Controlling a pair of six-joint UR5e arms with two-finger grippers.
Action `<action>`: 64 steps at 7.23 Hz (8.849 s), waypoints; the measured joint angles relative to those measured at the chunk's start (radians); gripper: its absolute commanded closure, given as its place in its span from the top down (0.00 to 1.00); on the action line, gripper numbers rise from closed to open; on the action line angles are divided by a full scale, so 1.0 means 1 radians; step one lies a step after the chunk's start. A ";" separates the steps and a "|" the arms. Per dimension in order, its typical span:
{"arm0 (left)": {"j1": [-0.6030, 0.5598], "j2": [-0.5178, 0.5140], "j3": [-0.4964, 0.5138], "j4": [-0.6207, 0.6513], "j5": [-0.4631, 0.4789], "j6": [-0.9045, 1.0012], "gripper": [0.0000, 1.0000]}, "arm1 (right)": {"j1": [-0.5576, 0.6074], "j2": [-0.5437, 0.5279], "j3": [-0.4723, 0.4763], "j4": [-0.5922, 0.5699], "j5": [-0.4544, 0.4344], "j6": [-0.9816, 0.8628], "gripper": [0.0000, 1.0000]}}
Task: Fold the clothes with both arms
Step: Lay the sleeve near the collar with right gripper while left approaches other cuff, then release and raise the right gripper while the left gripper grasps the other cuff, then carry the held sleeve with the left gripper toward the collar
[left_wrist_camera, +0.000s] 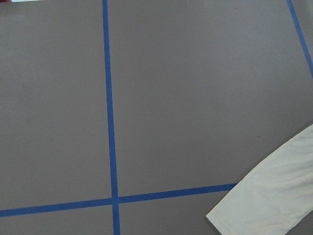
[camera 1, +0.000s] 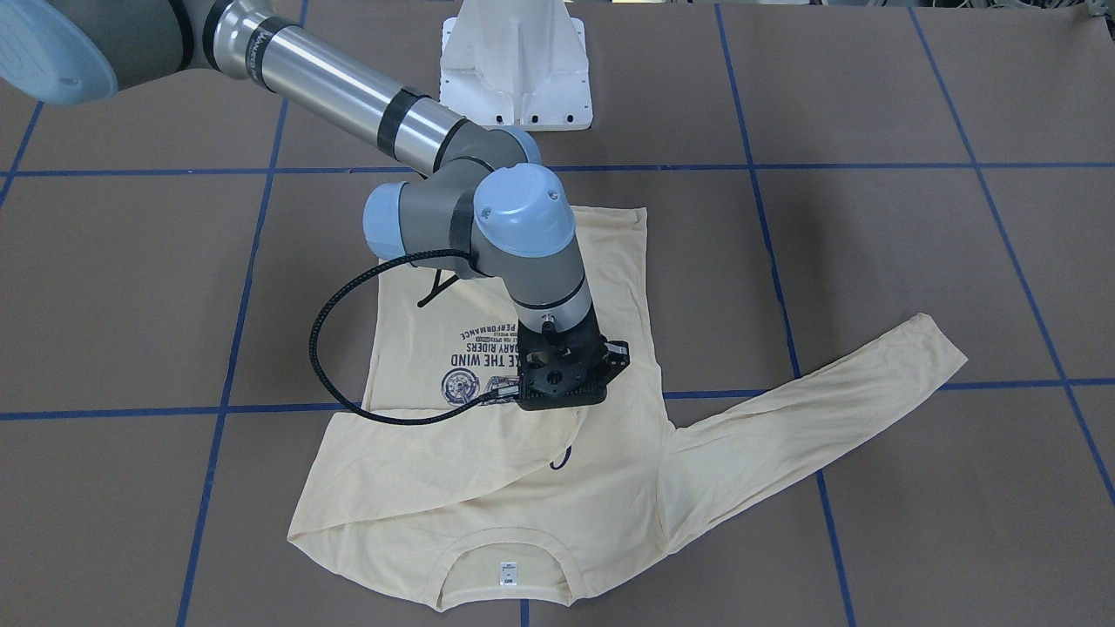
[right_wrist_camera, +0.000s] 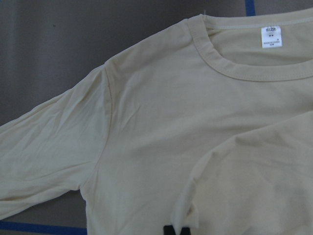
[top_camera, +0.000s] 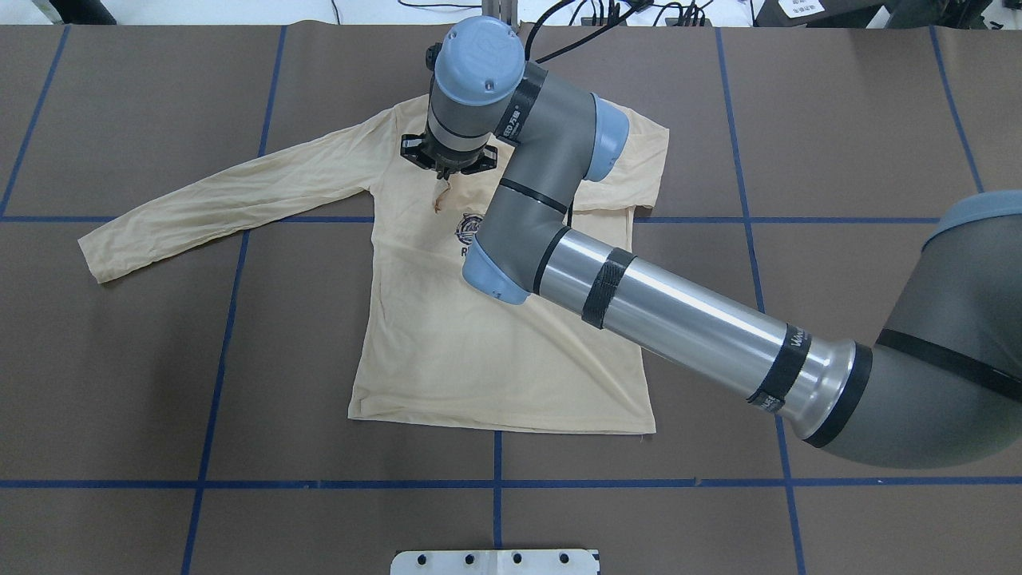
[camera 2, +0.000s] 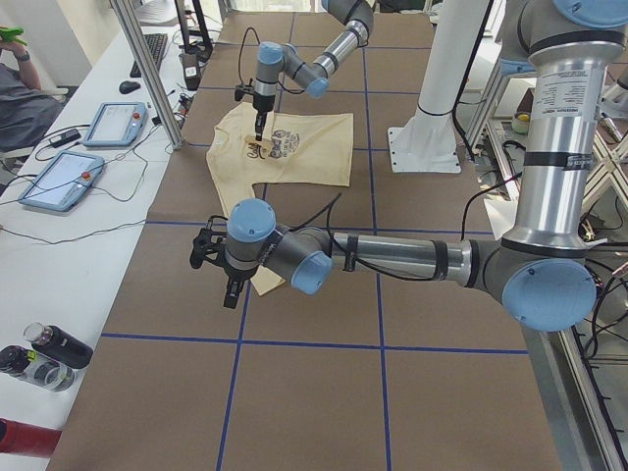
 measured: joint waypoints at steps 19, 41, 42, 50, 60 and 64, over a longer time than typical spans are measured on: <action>0.532 0.025 0.134 -0.409 0.490 -0.567 0.90 | 0.069 -0.130 0.277 -0.100 0.020 0.106 1.00; 0.535 0.028 -0.048 -0.243 0.402 -0.574 0.00 | 0.115 -0.258 0.410 -0.098 0.086 0.088 1.00; 0.500 0.002 -0.089 -0.167 0.364 -0.576 0.00 | 0.139 -0.311 0.460 -0.102 0.124 0.078 1.00; 0.388 -0.506 -0.181 0.297 0.065 -0.833 0.00 | 0.338 -0.847 0.870 -0.324 0.255 -0.373 1.00; 0.504 -0.761 -0.170 0.287 -0.084 -1.218 0.00 | 0.396 -0.877 0.827 -0.322 0.311 -0.438 1.00; 0.561 -0.804 -0.020 0.104 -0.020 -1.352 0.00 | 0.398 -0.875 0.813 -0.319 0.310 -0.438 1.00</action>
